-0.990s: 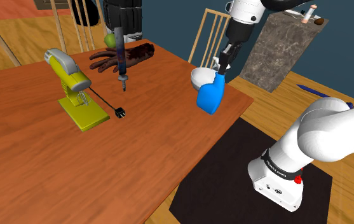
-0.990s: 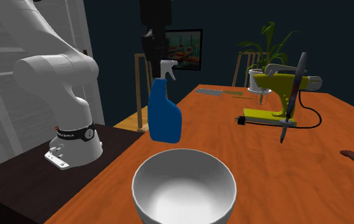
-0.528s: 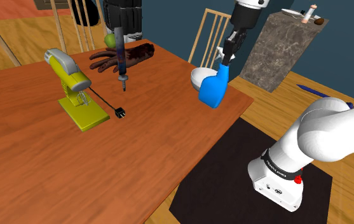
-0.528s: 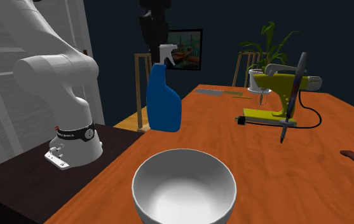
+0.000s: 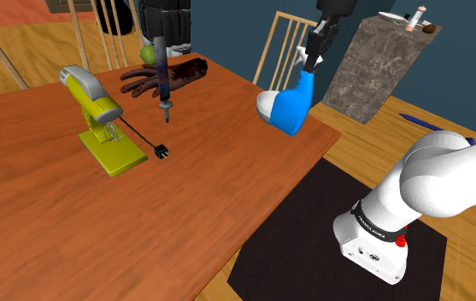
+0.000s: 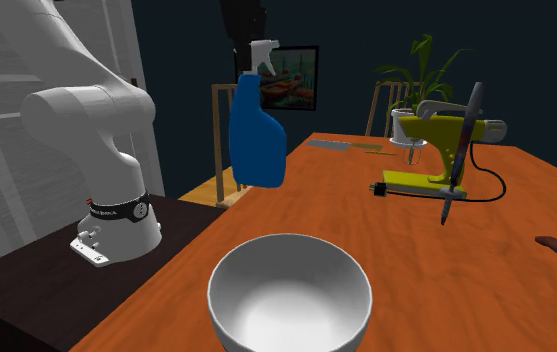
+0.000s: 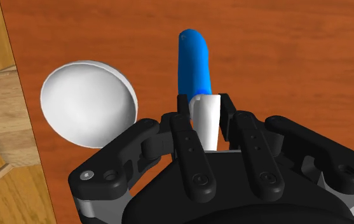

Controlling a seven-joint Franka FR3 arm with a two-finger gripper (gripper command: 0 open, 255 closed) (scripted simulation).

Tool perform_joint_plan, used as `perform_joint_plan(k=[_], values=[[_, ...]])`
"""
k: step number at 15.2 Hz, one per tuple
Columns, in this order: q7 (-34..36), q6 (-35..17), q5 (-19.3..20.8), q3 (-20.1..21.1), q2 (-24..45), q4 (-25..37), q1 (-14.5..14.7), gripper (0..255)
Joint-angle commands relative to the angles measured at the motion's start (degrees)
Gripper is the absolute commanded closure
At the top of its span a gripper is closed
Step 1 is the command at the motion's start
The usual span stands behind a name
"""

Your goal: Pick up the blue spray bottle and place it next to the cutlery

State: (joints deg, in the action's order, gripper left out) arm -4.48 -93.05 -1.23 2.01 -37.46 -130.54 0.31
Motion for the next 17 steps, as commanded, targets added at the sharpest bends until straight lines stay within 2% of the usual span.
perform_joint_plan(k=[1,17], values=[[0.0,1.6,0.0,0.0,0.1,1.7,0.0,255],[0.1,13.1,0.2,-0.1,4.3,17.4,-0.1,255]])
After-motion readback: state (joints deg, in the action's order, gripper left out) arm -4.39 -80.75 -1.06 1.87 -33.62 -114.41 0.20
